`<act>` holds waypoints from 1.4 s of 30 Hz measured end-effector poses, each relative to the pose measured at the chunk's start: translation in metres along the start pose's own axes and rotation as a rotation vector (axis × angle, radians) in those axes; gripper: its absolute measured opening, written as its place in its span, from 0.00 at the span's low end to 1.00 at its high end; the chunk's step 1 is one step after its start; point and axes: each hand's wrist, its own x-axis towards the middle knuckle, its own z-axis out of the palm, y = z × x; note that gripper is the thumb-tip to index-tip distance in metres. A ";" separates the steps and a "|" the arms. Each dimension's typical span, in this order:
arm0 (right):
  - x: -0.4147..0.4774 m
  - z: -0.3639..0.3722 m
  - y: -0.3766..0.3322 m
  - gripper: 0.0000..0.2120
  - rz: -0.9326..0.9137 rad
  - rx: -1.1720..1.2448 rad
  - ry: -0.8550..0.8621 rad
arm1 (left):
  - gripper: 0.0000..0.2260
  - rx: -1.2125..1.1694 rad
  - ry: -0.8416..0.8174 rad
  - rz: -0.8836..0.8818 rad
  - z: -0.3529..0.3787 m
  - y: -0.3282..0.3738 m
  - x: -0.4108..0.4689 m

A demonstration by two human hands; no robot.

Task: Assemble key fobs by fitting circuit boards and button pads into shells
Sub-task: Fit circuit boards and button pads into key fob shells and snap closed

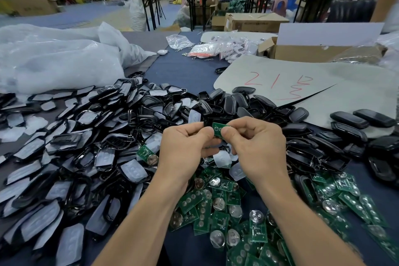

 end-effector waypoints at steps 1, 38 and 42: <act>-0.001 0.002 0.000 0.11 0.000 -0.028 0.015 | 0.05 0.033 0.008 0.019 0.000 0.000 -0.001; 0.007 -0.012 0.002 0.07 0.134 0.171 -0.239 | 0.18 0.148 -0.138 0.141 0.001 0.010 -0.008; 0.007 -0.015 0.003 0.07 0.127 0.170 -0.245 | 0.17 0.103 -0.165 0.091 0.002 0.010 -0.007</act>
